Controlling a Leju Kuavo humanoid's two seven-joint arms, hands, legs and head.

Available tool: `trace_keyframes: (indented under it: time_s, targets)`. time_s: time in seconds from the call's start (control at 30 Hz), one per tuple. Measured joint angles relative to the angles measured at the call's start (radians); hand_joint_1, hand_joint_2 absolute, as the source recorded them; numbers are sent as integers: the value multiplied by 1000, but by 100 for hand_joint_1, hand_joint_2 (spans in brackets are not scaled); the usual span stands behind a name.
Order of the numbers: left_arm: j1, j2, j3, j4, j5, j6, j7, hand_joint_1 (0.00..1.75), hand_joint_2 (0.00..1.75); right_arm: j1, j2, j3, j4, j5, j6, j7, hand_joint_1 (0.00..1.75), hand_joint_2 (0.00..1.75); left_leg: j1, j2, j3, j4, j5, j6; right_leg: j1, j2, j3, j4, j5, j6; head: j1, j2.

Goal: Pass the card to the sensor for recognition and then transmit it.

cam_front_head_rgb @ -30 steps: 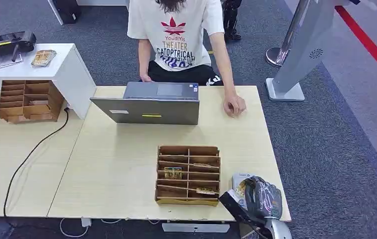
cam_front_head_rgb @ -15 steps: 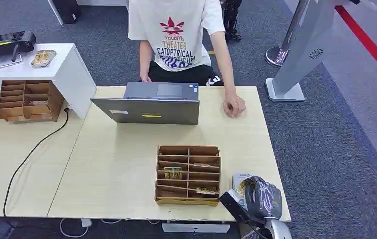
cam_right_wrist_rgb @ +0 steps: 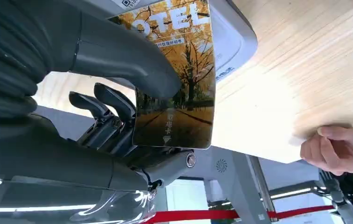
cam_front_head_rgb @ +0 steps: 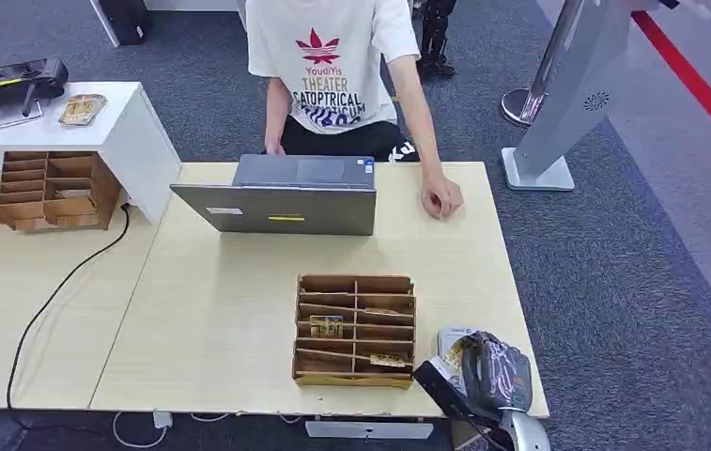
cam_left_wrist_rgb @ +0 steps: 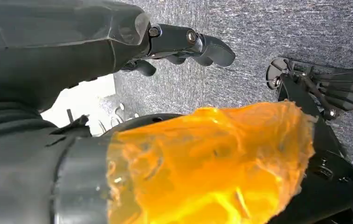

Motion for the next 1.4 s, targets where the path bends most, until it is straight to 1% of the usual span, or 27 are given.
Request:
trace_keyframes:
  time_s: [1.4]
  targets:
    - [0, 0, -1, 0, 3, 1, 0, 0, 0, -3, 5, 0, 8, -8, 3, -2, 175, 175, 0, 0, 1, 0, 0, 0, 0, 0, 1, 0, 0, 0, 0, 0]
